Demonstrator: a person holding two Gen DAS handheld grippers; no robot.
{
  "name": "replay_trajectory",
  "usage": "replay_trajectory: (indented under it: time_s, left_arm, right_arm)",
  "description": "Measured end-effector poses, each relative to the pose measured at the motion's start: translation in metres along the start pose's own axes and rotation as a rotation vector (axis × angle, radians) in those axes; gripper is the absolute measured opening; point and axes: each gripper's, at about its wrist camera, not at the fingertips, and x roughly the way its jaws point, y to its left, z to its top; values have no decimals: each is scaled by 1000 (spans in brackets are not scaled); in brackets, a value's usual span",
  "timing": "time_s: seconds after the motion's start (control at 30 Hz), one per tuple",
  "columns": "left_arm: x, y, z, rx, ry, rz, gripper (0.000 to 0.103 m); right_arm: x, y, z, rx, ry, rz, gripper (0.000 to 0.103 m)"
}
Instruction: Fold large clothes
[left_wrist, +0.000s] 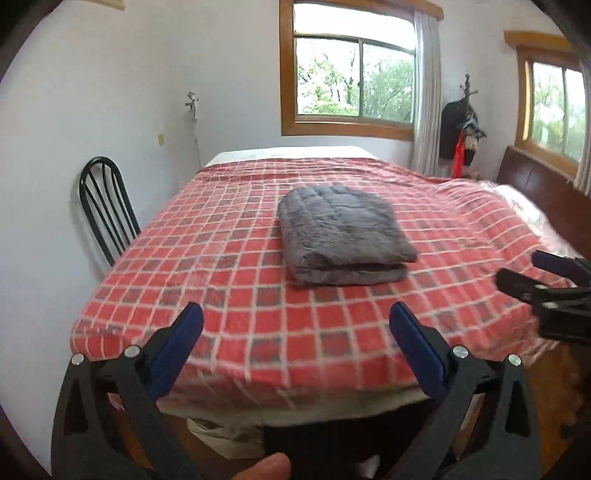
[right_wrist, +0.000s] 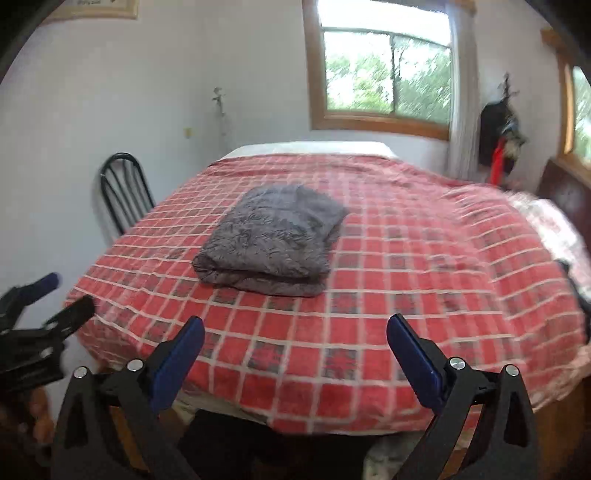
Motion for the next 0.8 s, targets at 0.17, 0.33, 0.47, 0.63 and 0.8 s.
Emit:
replay_trajectory:
  time_s: [0.17, 0.33, 0.47, 0.63, 0.8]
  left_arm:
    - [-37, -4, -13, -26, -29, -29, 100]
    - [-48, -9, -22, 15, -44, 38, 100]
    - [-44, -8, -28, 3, -18, 28, 100]
    - [-39, -5, -29, -10, -10, 58, 100]
    - [-38, -9, -27, -4, -16, 46, 100]
  right_arm:
    - [-32, 15, -13, -47, -55, -47, 99]
    - [-29, 21, -22, -62, -50, -47, 99]
    - [-27, 21, -27, -52, -37, -39, 99]
    - [-27, 22, -30, -61, -35, -35, 99]
    - [-25, 21, -30, -60, -26, -40, 99]
